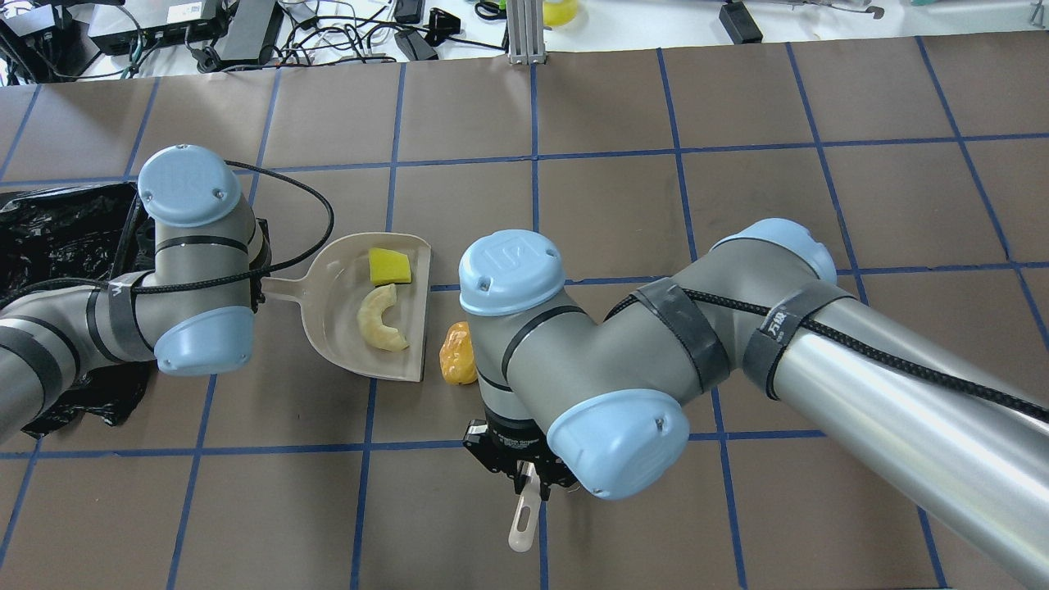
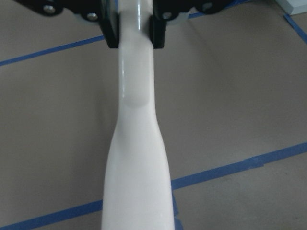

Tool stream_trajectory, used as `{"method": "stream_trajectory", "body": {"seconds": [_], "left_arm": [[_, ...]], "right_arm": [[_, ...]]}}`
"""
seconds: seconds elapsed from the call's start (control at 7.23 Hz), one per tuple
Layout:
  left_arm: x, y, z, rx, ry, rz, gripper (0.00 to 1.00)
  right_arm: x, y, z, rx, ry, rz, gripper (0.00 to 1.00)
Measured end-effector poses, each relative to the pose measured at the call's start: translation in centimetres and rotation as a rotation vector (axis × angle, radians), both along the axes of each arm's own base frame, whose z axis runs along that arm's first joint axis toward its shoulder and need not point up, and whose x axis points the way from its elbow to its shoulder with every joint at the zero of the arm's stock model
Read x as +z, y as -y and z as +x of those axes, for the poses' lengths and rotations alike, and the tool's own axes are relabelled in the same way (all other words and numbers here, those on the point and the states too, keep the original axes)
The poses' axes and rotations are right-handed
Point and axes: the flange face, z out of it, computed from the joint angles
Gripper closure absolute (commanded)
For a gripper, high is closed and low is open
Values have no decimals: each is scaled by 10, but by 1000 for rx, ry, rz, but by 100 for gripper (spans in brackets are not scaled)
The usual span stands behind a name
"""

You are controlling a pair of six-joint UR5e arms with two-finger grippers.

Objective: Sweep and dump trash into bin
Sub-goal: 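Sweep the potato toy into the dustpan with the right gripper's brush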

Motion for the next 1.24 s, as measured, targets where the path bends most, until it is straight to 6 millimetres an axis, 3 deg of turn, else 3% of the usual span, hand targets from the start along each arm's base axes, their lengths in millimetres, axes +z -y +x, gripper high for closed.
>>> {"method": "stream_trajectory", "body": {"seconds": [0.55,1.24], "left_arm": [[-8,-21,-3,8,-5,6,100],[-10,-22,-3,9,-7,8,100]], "right_arm": [[-25,-2,38,-62,43,-8,93],[-53,49,111,-23,71,-33,92]]}}
